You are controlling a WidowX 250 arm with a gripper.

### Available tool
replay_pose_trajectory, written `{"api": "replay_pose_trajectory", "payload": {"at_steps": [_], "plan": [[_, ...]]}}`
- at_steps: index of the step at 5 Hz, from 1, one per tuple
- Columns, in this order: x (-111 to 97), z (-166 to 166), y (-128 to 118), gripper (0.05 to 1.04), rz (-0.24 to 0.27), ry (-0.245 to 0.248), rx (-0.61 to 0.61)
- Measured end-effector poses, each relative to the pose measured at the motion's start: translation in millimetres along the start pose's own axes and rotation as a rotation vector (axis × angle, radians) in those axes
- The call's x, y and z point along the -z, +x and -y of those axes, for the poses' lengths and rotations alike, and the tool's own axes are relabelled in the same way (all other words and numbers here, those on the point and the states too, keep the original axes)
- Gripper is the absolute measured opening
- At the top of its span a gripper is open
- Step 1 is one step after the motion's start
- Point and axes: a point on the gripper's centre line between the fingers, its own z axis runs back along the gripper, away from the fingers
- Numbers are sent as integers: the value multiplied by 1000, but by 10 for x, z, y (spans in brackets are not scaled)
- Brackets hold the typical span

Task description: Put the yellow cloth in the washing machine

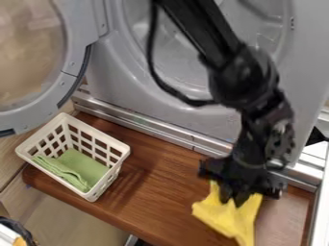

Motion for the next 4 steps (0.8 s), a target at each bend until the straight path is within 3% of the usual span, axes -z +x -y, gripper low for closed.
{"api": "replay_pose_trajectory", "payload": {"at_steps": [2,3,4], "plan": [[-524,-449,158,92,-7,147,-147],[-704,-817,336,92,13,164,-254],[-752,-962,626,92,59,138,-256]]}}
